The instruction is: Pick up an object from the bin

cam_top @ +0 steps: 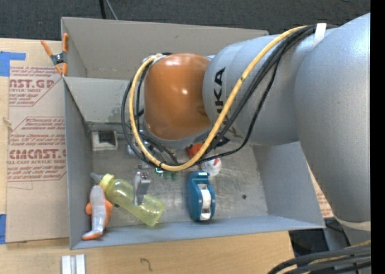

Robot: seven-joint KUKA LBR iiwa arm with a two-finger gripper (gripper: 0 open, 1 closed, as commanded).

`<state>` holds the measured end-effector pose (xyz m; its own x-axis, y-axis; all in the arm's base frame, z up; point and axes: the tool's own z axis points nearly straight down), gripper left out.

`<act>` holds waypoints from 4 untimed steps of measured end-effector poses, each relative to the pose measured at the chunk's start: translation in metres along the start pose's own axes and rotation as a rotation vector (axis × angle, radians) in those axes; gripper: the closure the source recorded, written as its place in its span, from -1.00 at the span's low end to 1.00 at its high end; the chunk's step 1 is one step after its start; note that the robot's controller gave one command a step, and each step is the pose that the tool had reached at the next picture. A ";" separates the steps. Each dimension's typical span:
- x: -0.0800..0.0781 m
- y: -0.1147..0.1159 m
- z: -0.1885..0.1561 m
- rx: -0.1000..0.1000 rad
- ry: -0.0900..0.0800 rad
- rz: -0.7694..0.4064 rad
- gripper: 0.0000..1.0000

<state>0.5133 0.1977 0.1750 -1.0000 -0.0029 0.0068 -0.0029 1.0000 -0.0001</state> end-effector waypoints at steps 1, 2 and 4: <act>-0.002 -0.001 -0.004 -0.001 -0.007 0.002 -1.00; 0.023 -0.008 0.090 -0.007 -0.020 -0.149 1.00; 0.017 -0.010 0.091 -0.008 -0.005 -0.142 1.00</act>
Offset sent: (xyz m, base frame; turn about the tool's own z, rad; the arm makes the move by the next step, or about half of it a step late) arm -0.0305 -0.0129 -0.1043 -0.1550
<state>0.4955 0.1880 0.0845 -0.9896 -0.1441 0.0008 -0.1440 0.9895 0.0085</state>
